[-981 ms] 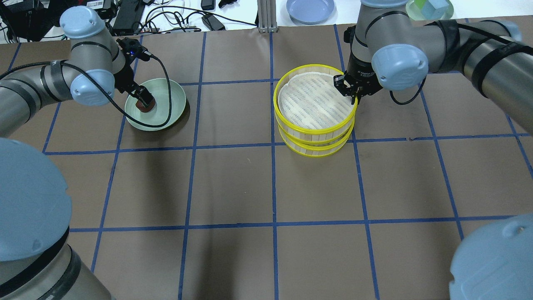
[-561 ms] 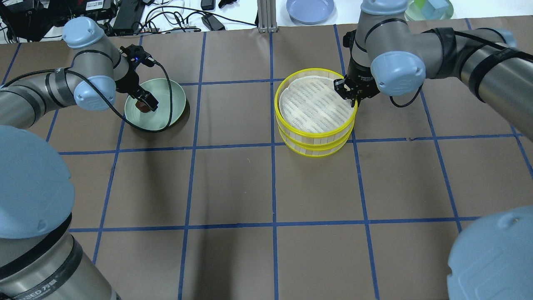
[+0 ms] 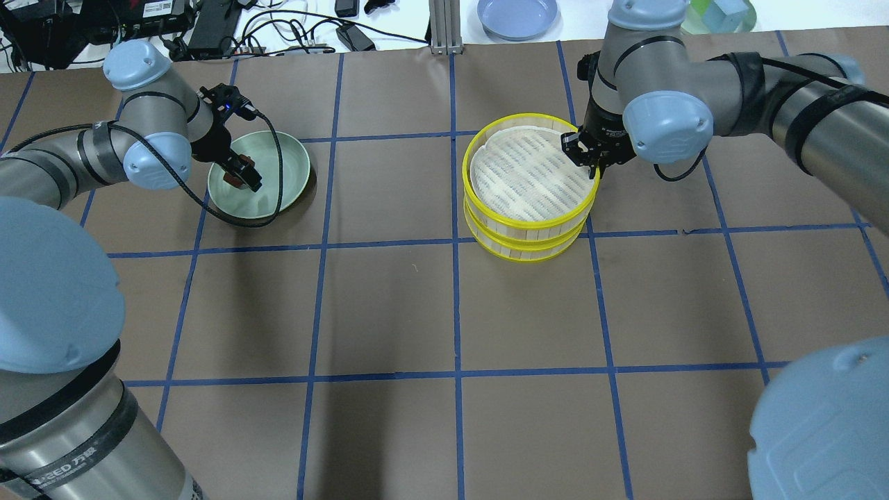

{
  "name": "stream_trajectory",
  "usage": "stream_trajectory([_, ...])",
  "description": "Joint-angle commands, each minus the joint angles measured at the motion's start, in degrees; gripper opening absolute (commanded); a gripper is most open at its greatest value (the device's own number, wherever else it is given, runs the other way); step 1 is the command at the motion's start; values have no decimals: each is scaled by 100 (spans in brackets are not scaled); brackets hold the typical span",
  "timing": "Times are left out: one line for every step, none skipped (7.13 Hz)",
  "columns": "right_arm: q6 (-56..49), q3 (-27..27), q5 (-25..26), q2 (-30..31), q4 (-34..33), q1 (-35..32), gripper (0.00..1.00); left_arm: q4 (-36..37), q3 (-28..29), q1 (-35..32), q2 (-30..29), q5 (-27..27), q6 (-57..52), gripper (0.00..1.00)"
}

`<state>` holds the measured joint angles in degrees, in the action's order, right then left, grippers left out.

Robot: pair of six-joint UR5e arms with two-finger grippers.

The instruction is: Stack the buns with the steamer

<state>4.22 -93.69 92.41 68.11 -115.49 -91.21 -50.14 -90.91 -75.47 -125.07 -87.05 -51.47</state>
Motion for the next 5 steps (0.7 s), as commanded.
stream_trajectory([0, -97, 5, 9, 35, 7, 0, 4, 20, 15, -17, -5, -21, 63])
stream_trajectory([-9, -97, 5, 9, -17, 7, 0, -4, 47, 15, -17, 4, -4, 34])
stream_trajectory([-9, -97, 5, 9, -35, 7, 11, -5, 64, 15, -9, 4, 57, 0])
stream_trajectory([-9, -97, -3, 9, -35, 15, 39, -5, 82, 15, 0, 4, 284, 0])
stream_trajectory([9, -88, -12, 62, -96, 15, 99, -5, 91, 6, 78, 39, 652, 0])
